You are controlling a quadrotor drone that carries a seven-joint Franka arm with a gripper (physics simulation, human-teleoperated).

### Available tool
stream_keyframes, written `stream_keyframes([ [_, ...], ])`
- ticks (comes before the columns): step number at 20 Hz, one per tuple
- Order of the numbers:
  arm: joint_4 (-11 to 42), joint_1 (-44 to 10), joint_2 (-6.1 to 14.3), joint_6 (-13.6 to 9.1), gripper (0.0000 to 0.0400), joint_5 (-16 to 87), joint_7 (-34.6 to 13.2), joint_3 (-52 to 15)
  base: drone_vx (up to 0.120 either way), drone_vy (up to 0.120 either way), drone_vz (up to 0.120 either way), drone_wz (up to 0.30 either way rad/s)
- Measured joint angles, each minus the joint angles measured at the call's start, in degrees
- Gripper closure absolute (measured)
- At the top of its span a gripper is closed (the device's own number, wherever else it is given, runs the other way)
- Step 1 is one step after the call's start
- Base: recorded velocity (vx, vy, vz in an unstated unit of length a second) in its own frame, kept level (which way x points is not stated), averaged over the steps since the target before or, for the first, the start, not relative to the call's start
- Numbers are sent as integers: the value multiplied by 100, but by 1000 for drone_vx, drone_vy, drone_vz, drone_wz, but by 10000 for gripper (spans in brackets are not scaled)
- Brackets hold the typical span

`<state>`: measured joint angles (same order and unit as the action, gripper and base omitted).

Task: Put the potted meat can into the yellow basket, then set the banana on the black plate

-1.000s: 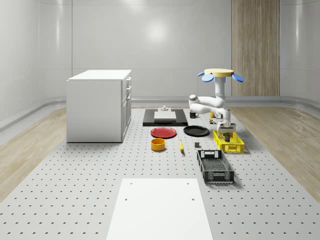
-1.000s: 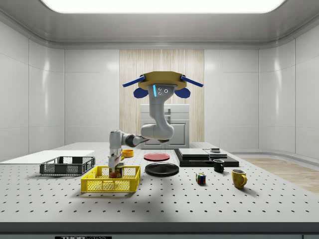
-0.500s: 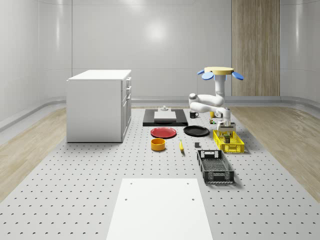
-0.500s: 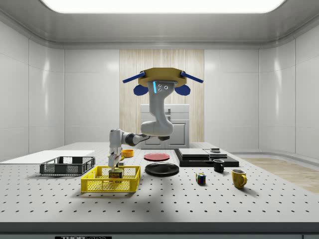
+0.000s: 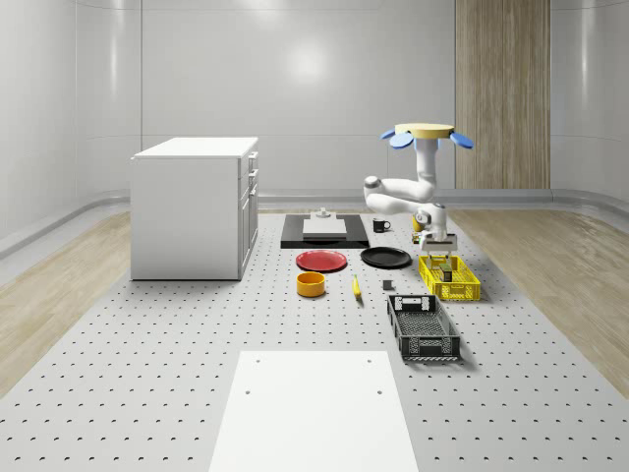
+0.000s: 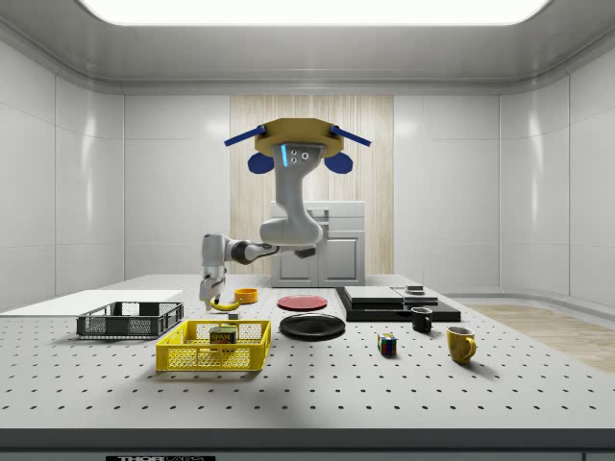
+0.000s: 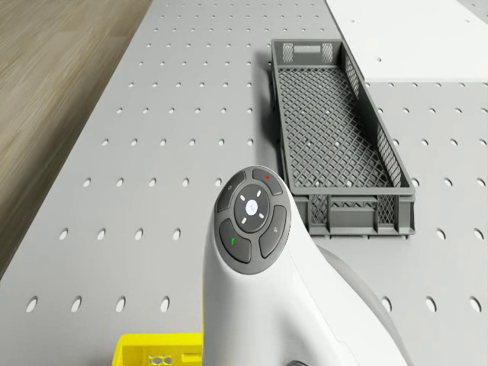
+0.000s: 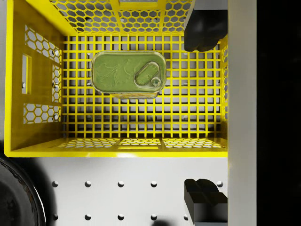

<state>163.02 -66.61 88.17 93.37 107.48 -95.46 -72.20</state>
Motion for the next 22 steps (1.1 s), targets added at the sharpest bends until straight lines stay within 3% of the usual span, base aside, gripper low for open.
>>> stream_keyframes([
  [3, 0, 1, -2, -1, 1, 0, 1, 0, 120, -120, 107, 0],
  [19, 0, 3, -8, -7, 0, 1, 3, 0, 3, -120, 0, 0],
  [22, 0, 4, -9, -8, 0, 1, 3, 1, 107, -120, 0, 0],
])
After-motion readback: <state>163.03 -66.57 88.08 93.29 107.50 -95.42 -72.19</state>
